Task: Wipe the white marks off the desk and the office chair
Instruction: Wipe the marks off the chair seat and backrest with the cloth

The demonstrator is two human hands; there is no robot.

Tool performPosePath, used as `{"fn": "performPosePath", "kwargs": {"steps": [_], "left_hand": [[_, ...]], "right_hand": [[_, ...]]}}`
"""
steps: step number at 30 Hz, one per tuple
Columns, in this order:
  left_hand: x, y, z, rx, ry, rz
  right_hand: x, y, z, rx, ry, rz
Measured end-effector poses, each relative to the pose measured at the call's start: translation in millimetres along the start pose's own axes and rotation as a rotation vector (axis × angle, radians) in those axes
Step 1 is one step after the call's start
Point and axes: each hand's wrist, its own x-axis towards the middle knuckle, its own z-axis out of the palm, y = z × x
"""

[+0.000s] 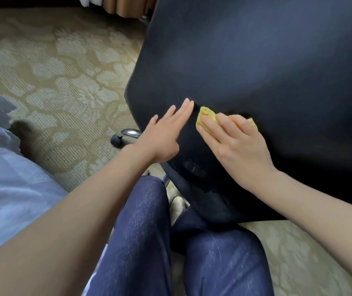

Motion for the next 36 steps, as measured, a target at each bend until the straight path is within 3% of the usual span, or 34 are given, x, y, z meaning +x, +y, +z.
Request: {"fn": "performPosePath", "kwargs": {"steps": [12, 16, 23, 29, 36], "left_hand": [[5, -11, 5, 0.046, -0.03, 0.032], [4, -11, 2, 0.086, -0.07, 0.028], [-1, -6, 4, 0.143, -0.116, 0.012], [-5, 3, 12, 0.121, -0.122, -0.007], [-9, -5, 1, 0.233, -0.082, 0.068]], "right_hand": [[-23, -80, 73, 0.003, -0.26, -0.247], [-37, -86, 81, 0.022, -0.235, -0.293], [-122, -72, 76, 0.112, -0.425, -0.399], [-157, -18, 46, 0.126, -0.145, -0.255], [-75, 18, 4, 0.025, 0.123, -0.064]]}}
